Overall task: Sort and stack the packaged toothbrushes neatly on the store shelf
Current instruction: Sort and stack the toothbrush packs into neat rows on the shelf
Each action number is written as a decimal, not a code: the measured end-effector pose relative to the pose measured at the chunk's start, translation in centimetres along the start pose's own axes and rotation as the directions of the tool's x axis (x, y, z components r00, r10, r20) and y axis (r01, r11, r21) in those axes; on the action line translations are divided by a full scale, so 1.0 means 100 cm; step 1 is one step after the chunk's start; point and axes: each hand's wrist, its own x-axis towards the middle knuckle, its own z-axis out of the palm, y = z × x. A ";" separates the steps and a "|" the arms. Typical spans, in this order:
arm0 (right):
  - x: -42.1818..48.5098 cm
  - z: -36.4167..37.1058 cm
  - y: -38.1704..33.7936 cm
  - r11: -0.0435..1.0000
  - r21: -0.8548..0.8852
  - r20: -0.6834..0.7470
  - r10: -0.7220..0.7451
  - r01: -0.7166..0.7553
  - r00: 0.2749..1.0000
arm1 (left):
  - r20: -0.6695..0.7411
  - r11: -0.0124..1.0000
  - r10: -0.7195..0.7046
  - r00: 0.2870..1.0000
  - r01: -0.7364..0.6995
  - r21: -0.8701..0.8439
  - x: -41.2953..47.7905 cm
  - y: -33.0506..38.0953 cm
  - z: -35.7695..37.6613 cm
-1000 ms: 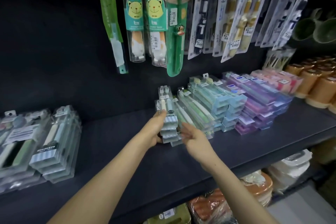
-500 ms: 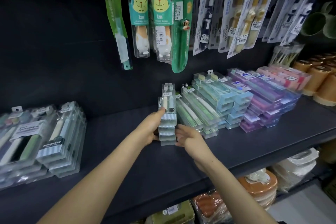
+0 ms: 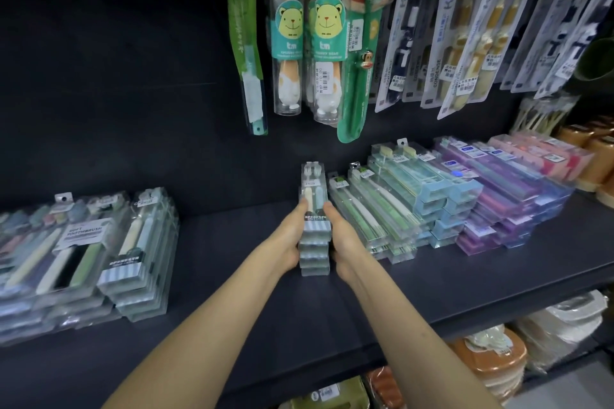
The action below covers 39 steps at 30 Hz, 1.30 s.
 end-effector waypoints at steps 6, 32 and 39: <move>-0.021 0.001 0.039 0.998 -0.006 0.104 -0.055 0.056 0.993 | 0.093 0.996 -0.016 0.995 0.024 -0.083 -0.020 -0.018 -0.032; -0.061 0.041 0.051 0.816 -0.202 0.538 -0.370 0.542 0.758 | 0.236 0.619 0.599 0.765 -0.630 0.470 -0.097 -0.038 -0.115; -0.058 0.033 0.070 0.790 -0.291 0.540 -0.330 0.540 0.774 | 0.273 0.547 0.597 0.755 -0.631 0.550 -0.091 -0.051 -0.113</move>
